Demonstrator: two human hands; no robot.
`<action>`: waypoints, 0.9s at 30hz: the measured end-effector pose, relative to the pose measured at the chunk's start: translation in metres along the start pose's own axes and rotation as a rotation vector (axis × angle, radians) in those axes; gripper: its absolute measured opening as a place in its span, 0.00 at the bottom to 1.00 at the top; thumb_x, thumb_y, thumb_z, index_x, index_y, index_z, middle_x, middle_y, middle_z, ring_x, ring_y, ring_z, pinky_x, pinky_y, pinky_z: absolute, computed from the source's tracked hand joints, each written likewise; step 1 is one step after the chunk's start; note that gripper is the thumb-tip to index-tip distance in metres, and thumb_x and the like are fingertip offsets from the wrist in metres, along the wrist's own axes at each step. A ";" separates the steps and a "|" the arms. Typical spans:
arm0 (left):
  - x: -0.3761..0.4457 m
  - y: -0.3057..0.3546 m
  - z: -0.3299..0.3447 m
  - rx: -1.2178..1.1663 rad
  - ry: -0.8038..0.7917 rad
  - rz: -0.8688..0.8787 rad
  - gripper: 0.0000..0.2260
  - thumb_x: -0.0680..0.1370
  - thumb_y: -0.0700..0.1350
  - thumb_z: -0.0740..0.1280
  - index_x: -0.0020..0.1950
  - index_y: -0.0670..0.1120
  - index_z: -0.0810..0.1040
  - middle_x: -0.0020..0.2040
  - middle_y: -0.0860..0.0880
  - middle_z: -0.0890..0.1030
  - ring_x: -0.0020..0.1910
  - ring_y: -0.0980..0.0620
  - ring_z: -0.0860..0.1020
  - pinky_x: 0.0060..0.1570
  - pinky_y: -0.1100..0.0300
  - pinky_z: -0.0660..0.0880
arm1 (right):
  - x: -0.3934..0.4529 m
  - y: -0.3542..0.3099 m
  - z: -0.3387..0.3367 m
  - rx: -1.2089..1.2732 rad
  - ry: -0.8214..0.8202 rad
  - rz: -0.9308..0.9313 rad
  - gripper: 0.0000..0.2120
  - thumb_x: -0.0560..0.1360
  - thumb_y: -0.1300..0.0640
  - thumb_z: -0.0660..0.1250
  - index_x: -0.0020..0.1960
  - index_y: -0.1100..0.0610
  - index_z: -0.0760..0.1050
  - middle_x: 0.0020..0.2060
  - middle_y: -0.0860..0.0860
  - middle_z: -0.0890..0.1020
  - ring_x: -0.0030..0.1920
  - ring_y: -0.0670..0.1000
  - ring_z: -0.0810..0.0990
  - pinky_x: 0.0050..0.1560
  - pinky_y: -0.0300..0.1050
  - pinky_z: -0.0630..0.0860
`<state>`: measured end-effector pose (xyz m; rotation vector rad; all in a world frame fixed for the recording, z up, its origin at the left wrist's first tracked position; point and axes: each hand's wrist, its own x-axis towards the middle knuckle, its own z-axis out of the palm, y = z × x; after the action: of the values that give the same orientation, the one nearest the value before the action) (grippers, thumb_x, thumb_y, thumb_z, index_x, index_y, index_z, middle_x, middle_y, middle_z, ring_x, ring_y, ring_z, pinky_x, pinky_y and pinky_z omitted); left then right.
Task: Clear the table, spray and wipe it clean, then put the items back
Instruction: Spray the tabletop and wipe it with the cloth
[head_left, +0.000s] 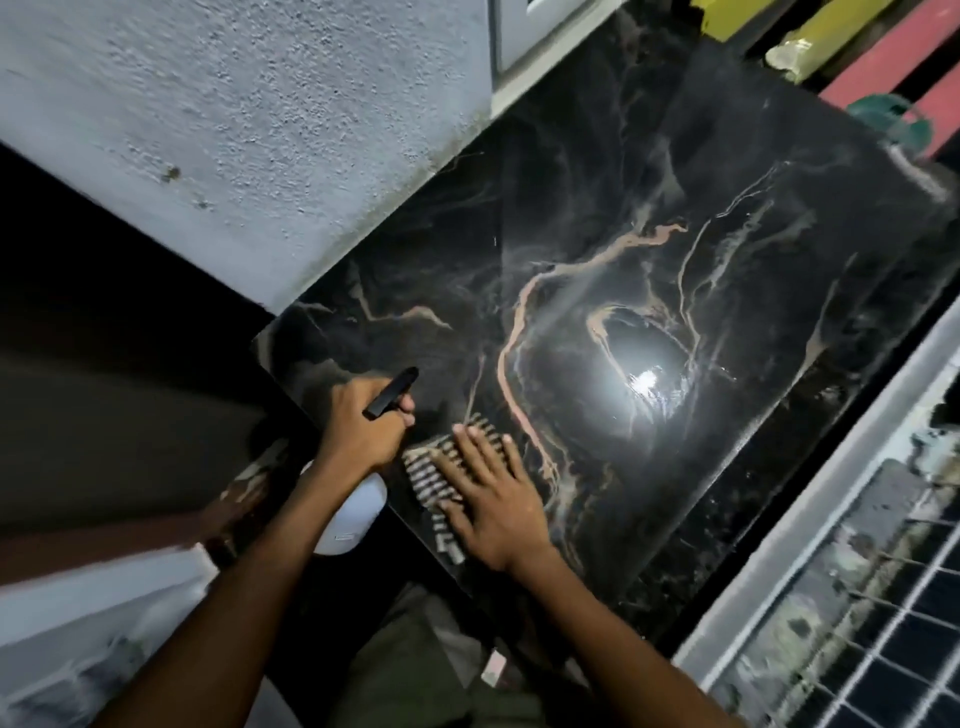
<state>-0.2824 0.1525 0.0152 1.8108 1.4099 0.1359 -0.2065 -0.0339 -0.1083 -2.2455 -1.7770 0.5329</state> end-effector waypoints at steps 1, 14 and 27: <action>-0.007 -0.003 0.002 -0.014 0.014 -0.031 0.09 0.69 0.32 0.66 0.33 0.43 0.81 0.33 0.43 0.84 0.36 0.44 0.83 0.37 0.52 0.79 | -0.014 0.021 -0.007 -0.005 0.006 0.043 0.31 0.82 0.39 0.56 0.83 0.42 0.53 0.84 0.50 0.51 0.84 0.51 0.46 0.80 0.64 0.50; -0.035 0.009 0.053 -0.045 -0.178 -0.007 0.05 0.65 0.40 0.64 0.30 0.45 0.78 0.31 0.40 0.81 0.35 0.38 0.80 0.34 0.45 0.79 | 0.021 0.062 -0.031 -0.038 0.062 0.457 0.33 0.82 0.36 0.49 0.84 0.45 0.48 0.83 0.56 0.43 0.83 0.55 0.39 0.81 0.63 0.44; -0.006 0.072 0.110 -0.103 -0.200 0.146 0.10 0.70 0.32 0.66 0.35 0.45 0.81 0.31 0.46 0.82 0.28 0.49 0.79 0.31 0.59 0.75 | -0.042 0.254 -0.101 -0.051 0.124 0.877 0.34 0.80 0.33 0.42 0.83 0.42 0.45 0.83 0.53 0.43 0.83 0.55 0.42 0.82 0.63 0.45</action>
<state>-0.1711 0.0864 -0.0077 1.7880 1.1123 0.0974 0.0523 -0.1310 -0.1115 -2.9433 -0.6725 0.4632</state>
